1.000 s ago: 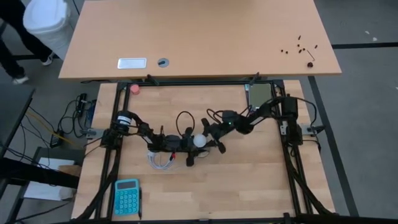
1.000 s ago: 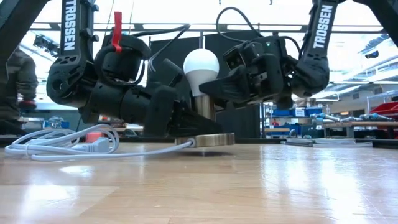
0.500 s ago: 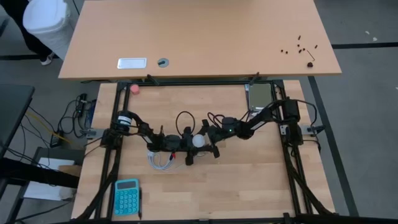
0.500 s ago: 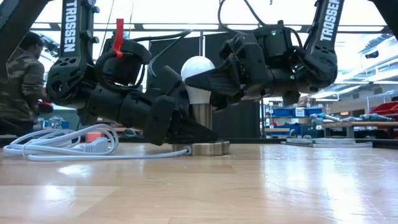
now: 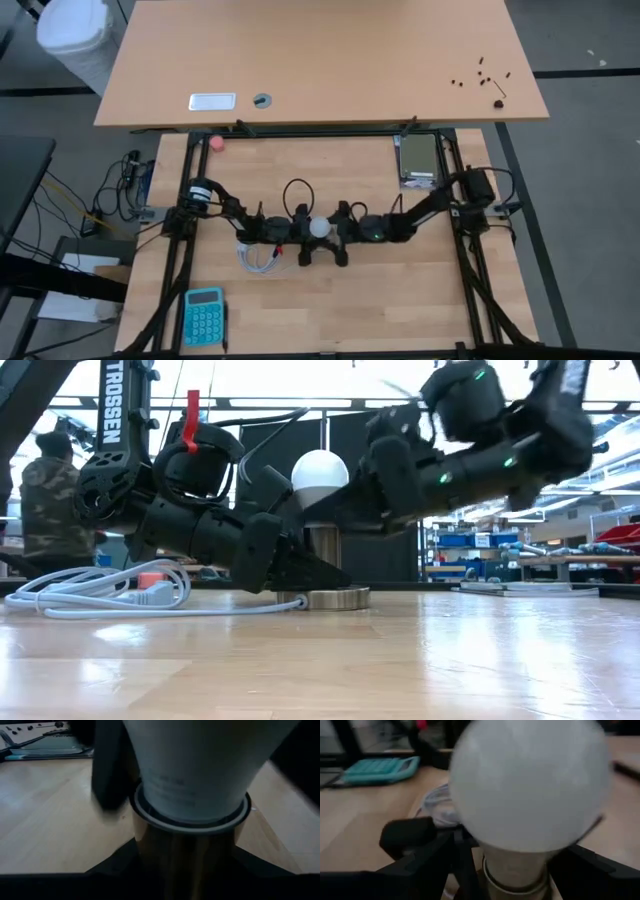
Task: Screw lightbulb
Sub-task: Remove the lightbulb from the lamp
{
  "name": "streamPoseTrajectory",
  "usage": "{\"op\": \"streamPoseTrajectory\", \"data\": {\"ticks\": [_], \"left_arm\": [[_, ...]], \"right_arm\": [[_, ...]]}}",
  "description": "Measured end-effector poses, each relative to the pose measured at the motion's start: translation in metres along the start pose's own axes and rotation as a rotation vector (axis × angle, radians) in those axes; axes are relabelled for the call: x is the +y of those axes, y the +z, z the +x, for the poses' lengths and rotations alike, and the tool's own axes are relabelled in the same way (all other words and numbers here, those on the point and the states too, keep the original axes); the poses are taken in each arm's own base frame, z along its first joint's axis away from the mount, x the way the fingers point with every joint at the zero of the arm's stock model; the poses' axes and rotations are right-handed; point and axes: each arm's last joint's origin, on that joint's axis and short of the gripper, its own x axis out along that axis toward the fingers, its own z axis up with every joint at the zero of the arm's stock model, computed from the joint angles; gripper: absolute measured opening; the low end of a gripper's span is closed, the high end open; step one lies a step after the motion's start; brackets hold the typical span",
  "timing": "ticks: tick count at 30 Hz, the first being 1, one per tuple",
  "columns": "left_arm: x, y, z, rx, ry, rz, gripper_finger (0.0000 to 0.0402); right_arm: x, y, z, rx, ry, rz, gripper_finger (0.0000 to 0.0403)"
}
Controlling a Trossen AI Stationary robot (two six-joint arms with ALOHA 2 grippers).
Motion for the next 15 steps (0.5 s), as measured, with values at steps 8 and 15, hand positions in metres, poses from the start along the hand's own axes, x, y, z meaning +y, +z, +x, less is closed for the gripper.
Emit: {"op": "streamPoseTrajectory", "data": {"ticks": [8,15], "left_arm": [[0.0,0.0,0.0,0.0,0.002,0.0,0.0189],[0.0,0.0,0.0,0.001,0.003,-0.005,0.0189]], "right_arm": [[0.031,0.01,-0.028,-0.025,-0.28,-0.006,0.0309],[0.044,-0.001,-0.035,0.019,-0.339,0.108,0.0309]]}}
